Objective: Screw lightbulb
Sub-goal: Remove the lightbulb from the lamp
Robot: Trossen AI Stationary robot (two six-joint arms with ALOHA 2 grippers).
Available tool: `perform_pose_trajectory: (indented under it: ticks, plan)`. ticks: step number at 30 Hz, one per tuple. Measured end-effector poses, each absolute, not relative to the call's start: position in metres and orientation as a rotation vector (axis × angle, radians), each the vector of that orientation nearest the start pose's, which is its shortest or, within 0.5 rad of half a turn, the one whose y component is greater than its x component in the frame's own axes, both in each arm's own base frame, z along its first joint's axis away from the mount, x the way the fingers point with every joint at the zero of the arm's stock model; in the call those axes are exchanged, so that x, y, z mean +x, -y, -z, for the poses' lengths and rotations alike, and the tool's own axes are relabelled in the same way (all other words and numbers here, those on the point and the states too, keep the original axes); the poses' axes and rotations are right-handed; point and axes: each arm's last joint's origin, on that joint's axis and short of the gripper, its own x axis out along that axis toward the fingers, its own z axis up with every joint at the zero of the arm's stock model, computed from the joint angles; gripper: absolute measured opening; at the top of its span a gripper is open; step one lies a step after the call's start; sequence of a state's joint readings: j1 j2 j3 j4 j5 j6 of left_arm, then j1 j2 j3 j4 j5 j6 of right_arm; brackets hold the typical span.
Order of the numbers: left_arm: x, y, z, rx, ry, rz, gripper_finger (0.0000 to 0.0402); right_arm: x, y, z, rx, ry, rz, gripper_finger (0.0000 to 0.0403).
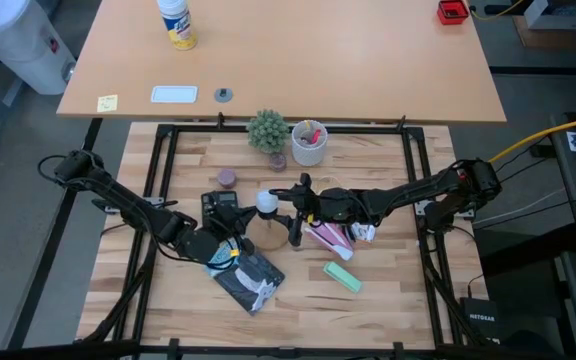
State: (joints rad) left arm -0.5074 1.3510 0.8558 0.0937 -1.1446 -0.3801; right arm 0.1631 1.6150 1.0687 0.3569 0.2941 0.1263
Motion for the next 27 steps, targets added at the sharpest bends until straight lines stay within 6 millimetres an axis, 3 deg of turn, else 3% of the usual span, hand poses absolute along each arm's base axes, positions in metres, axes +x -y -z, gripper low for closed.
perform_pose_trajectory:
  ticks: [10,27]
  plan:
    - [0.248,0.122,-0.269,-0.010,-0.092,-0.804,0.0001,0.362,-0.052,-0.272,0.083,-0.187,0.118,0.0237]
    - [0.252,0.111,-0.270,-0.030,-0.066,-0.885,0.0001,0.374,-0.052,-0.258,0.080,-0.160,0.170,0.0237]
